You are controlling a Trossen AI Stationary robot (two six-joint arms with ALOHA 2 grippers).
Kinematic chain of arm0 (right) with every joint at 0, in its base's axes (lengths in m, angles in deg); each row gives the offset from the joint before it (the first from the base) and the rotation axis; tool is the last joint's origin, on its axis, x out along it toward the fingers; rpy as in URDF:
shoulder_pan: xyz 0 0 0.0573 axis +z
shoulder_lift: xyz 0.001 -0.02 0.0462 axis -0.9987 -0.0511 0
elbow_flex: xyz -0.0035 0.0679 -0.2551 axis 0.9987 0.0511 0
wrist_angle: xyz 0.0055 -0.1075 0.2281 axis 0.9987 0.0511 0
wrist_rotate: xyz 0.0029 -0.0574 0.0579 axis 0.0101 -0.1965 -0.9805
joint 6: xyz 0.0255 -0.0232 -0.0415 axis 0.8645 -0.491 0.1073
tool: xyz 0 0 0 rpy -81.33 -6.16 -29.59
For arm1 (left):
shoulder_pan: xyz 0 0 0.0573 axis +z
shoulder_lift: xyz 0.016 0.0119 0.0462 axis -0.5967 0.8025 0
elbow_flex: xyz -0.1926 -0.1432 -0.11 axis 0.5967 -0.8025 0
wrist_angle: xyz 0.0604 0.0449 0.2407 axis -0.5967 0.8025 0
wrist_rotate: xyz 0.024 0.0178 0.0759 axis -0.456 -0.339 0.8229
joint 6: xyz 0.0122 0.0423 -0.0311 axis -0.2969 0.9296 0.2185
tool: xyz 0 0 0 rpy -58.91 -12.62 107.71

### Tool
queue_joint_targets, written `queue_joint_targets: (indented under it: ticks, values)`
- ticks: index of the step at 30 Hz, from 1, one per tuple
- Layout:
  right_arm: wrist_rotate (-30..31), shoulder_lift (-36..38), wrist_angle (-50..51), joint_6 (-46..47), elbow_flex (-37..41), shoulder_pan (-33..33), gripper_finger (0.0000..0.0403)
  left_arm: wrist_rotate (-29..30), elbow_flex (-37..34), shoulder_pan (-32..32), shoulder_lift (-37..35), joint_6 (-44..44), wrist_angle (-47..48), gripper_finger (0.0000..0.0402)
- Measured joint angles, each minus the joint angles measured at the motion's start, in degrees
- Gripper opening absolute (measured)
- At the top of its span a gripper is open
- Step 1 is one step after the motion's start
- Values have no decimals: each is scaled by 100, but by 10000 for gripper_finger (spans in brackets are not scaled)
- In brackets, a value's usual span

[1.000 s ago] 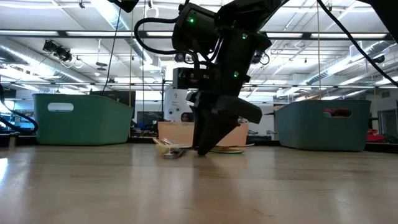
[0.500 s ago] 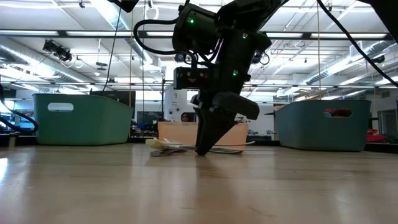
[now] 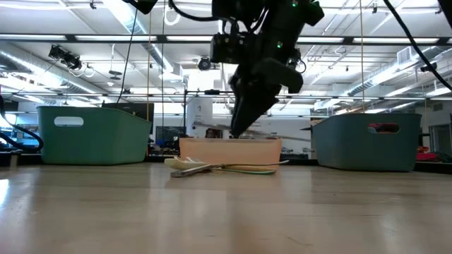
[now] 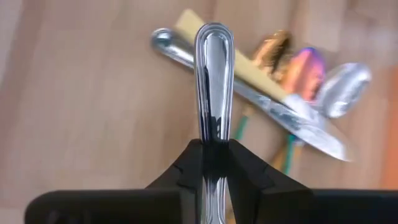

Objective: Pick & Place Kitchen Items
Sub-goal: Put the right silver knife into the orange bin

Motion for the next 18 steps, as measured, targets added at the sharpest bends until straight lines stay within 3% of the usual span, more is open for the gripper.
queue_joint_targets:
  ticks: [9,18]
  values:
    - [487,401,-259,-385,-23,-498,51,-2,0,0,0,0,-2,142]
    - [166,414,-306,-784,-458,-1616,51,7,0,2,0,14,-26,142]
